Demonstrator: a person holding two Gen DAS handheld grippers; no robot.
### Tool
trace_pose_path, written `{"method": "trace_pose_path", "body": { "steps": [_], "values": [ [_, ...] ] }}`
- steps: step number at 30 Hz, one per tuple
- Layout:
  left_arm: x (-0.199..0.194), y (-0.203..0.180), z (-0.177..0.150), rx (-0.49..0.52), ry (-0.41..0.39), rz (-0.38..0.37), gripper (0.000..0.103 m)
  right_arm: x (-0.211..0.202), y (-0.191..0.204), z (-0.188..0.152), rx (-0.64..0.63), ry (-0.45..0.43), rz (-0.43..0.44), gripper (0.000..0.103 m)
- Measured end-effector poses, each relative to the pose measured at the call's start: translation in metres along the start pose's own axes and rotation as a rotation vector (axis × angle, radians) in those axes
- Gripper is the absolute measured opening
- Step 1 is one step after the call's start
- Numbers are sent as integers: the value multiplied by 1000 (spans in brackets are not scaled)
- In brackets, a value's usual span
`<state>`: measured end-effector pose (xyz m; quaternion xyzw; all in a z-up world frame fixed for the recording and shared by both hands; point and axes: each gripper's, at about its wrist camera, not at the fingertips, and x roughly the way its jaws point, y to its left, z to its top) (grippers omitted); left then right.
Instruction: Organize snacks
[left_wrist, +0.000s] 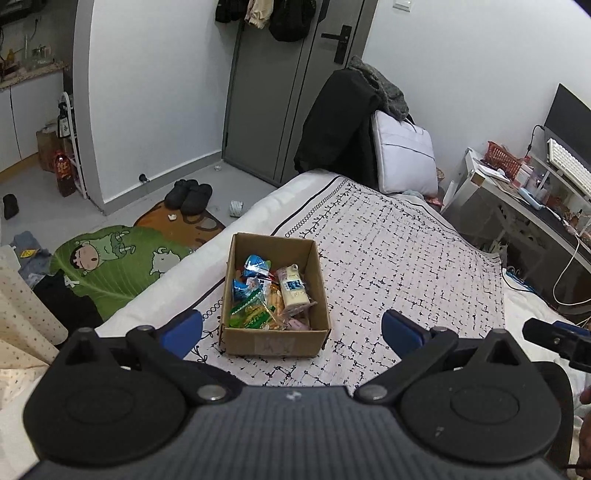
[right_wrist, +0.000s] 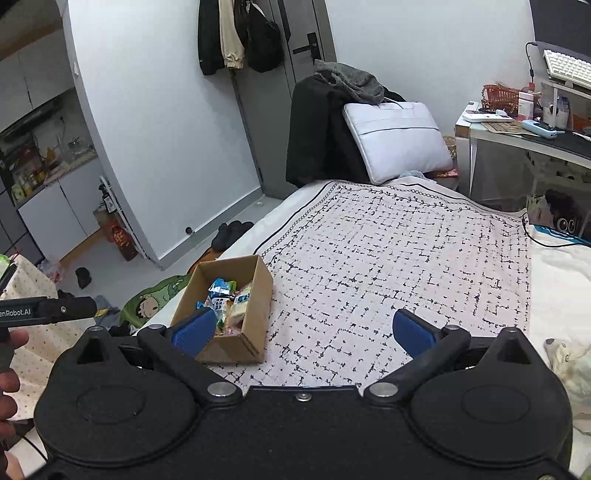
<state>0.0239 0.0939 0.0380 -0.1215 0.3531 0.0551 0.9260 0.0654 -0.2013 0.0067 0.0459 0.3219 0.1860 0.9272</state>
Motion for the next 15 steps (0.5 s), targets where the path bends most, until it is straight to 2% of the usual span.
{"method": "trace_pose_path", "body": {
  "steps": [7, 15],
  "values": [
    [-14, -6, -6, 11, 9, 2, 103, -16, 11, -7, -78, -6, 7, 103],
    [-25, -16, -12, 53, 0, 11, 103, -23, 9, -9, -81, -6, 23, 103]
  ]
}}
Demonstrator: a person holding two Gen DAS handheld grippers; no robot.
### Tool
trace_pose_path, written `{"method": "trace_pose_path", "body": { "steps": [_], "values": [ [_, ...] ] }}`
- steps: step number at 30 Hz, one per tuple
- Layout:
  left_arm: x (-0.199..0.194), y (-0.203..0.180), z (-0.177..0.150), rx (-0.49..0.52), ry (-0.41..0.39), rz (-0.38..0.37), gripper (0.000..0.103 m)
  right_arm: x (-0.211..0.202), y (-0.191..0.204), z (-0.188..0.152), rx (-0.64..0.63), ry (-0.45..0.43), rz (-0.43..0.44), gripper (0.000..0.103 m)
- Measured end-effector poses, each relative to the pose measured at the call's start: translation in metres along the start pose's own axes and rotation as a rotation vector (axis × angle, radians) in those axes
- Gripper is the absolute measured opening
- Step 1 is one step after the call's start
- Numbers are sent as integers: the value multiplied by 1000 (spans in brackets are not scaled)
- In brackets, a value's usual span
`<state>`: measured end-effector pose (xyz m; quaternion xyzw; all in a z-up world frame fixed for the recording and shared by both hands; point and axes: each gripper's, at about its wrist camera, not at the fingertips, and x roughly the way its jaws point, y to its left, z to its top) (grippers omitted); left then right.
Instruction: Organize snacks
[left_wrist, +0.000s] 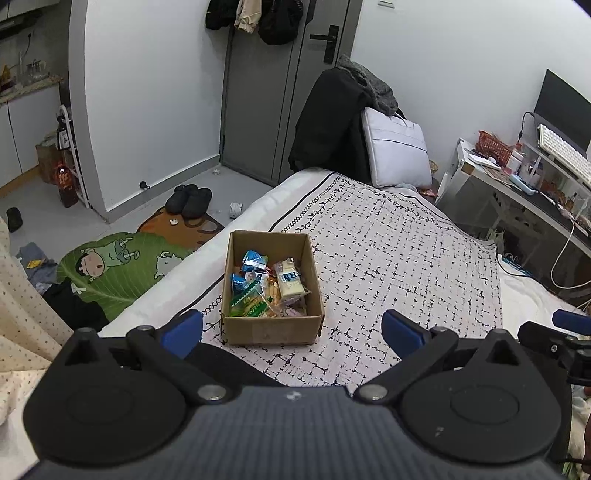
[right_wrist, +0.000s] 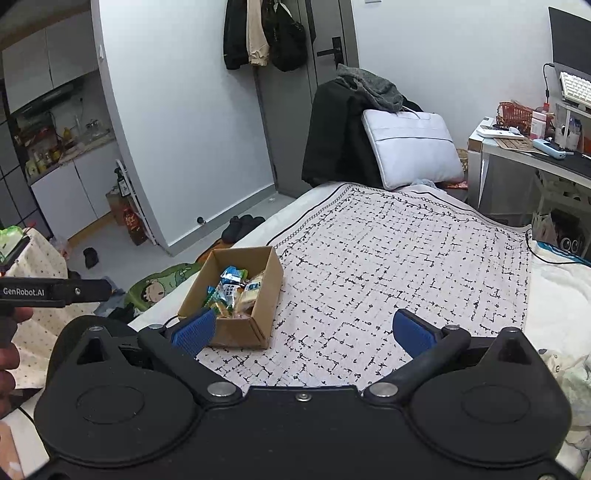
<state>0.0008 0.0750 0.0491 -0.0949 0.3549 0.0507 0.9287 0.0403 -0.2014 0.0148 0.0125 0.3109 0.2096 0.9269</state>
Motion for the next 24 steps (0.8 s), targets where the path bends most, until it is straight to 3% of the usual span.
{"method": "trace_pose_path", "body": {
  "steps": [24],
  "values": [
    [3, 1, 1, -1, 32, -7, 103, -3, 3, -3, -27, -3, 30, 103]
  ]
}}
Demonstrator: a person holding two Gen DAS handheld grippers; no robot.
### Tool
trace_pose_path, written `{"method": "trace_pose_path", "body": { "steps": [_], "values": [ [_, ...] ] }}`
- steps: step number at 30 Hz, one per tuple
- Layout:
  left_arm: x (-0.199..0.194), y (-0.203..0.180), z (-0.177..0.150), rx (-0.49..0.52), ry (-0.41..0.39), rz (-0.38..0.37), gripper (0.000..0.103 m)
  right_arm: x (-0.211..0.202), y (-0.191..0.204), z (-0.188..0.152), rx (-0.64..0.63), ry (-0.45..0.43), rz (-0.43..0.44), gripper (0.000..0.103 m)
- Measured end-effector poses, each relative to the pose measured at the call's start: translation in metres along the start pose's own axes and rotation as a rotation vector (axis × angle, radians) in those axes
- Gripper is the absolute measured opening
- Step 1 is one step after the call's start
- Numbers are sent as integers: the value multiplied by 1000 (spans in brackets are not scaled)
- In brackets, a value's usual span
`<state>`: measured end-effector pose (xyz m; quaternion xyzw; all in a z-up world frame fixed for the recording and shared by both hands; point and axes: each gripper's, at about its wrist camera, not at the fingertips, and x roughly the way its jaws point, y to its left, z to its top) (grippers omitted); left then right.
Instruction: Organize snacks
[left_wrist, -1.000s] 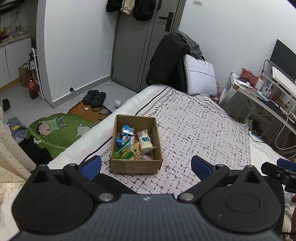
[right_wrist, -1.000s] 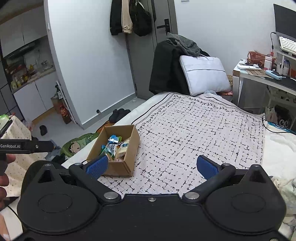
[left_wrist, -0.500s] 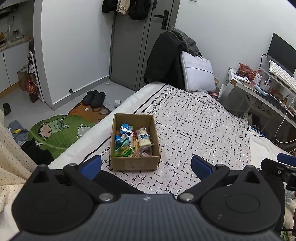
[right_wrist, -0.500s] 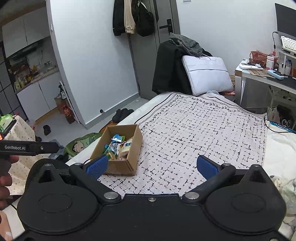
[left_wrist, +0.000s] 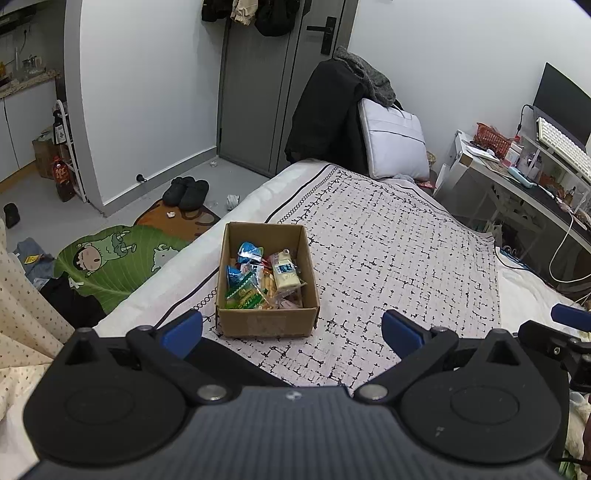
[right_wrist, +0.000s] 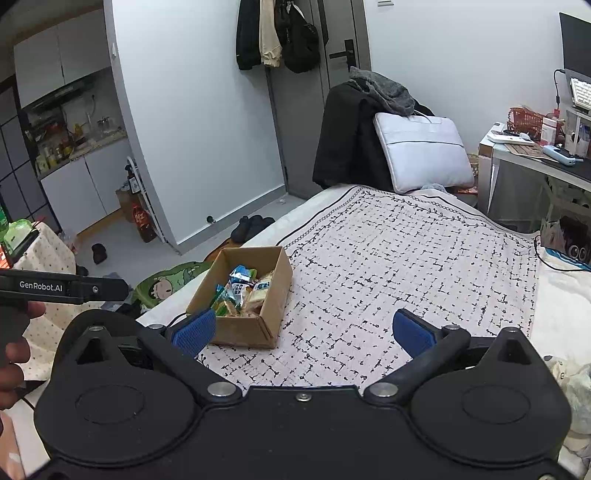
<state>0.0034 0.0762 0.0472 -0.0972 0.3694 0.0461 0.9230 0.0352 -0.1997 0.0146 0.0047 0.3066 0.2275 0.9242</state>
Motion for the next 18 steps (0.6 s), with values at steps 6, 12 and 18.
{"method": "trace_pose_path", "body": {
  "steps": [6, 12, 18],
  "values": [
    [2, 1, 0, 1, 9, 3, 103, 2, 5, 1, -27, 2, 14, 103],
    [4, 1, 0, 4, 7, 6, 103, 5, 5, 1, -13, 16, 18, 103],
    [6, 0, -2, 9, 16, 5, 103, 6, 4, 1, 3, 22, 15, 103]
  ]
}}
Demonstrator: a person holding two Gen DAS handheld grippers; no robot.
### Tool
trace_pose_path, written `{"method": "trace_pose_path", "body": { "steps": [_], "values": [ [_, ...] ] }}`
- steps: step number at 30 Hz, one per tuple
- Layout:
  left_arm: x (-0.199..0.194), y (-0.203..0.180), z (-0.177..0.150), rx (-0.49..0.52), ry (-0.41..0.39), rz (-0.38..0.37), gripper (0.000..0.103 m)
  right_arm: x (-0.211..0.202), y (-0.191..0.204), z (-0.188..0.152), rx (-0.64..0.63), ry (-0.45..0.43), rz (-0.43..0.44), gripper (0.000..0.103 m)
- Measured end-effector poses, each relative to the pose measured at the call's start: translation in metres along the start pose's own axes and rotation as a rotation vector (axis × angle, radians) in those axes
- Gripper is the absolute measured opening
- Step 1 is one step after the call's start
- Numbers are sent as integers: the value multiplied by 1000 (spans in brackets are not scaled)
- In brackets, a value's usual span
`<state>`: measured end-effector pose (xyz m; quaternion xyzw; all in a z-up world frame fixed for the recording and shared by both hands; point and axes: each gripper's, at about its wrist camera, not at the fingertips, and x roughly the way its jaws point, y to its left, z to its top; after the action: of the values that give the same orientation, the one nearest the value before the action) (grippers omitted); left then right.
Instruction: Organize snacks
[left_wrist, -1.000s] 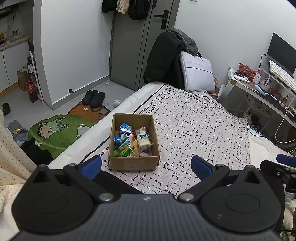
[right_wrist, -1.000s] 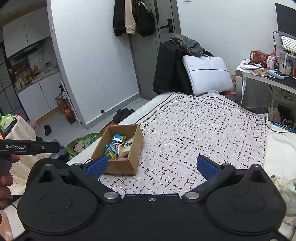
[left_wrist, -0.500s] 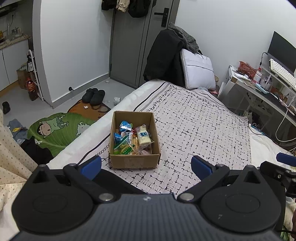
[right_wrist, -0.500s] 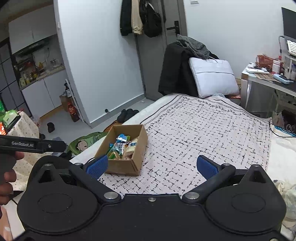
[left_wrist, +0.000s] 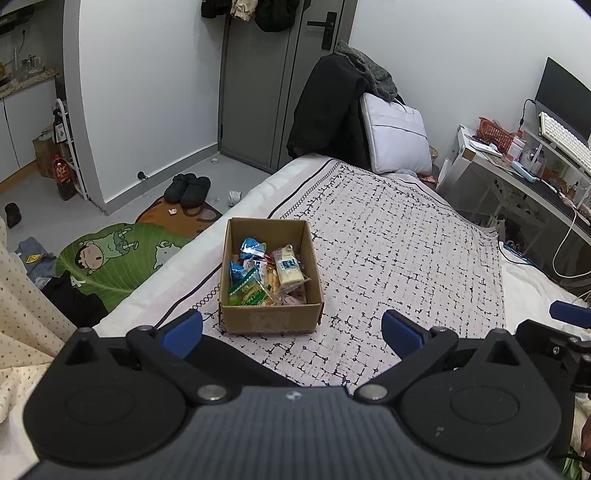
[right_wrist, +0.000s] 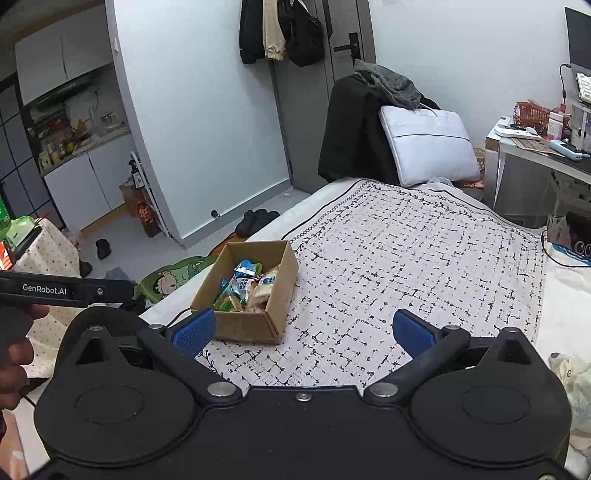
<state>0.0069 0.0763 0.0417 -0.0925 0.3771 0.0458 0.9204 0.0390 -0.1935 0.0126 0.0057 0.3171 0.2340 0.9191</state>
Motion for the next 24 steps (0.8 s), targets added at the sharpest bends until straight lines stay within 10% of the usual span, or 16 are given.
{"method": "trace_pose_path", "body": {
  "steps": [24],
  "values": [
    [6, -4, -4, 8, 24, -3, 103, 10, -3, -2, 21, 28, -4, 103]
  ]
}}
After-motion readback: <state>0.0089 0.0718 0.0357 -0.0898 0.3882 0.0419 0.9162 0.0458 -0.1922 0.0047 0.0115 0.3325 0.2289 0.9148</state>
